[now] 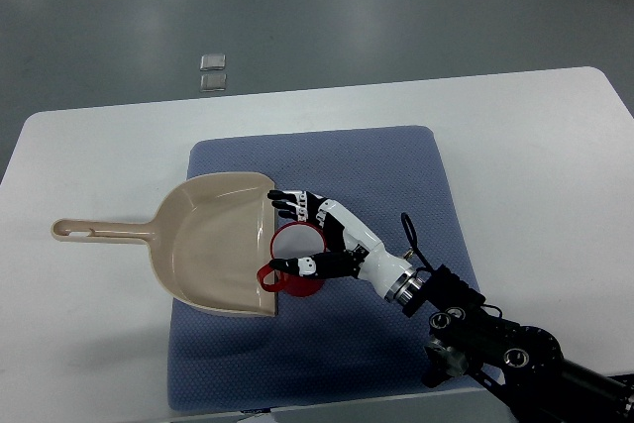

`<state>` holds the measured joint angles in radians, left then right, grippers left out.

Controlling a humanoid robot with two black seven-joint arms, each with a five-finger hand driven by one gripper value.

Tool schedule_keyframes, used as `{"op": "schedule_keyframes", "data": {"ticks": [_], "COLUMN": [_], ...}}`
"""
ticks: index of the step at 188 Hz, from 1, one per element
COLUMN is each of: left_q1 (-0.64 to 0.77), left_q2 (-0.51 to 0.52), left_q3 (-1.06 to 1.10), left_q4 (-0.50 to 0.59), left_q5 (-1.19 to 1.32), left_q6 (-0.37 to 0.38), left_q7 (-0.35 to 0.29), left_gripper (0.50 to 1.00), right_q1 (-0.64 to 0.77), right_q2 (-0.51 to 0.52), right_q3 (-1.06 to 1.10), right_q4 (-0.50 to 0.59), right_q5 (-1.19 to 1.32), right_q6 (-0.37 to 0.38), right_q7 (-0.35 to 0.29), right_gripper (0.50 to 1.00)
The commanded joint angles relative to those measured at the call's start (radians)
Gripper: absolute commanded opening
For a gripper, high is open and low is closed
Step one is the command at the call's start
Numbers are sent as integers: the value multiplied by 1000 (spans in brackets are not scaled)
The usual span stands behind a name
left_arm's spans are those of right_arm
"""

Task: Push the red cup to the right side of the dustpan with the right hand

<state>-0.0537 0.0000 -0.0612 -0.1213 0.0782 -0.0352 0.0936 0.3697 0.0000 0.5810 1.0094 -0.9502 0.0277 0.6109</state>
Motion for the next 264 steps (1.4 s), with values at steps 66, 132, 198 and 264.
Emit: {"op": "schedule_keyframes", "data": {"ticks": [66,132,198,264], "left_q1": [0,0,0,0], "left_q2": [0,0,0,0], "left_q3": [0,0,0,0], "left_q4": [-1,0,0,0], "left_q5": [0,0,0,0], "left_q6": [0,0,0,0], "left_q7": [0,0,0,0], "left_gripper": [1000,1000,1000,1000], "right_q1": [15,94,141,144], "right_q2": [-31,-129,-133,-123], "right_q3": [102,122,174,200], "right_q4": [-9,-17,-28,-29], "right_q5": [10,226,470,706], "right_q6": [1,12,12,-6], "right_q7": [0,0,0,-34], "right_gripper": [926,926,926,926]}}
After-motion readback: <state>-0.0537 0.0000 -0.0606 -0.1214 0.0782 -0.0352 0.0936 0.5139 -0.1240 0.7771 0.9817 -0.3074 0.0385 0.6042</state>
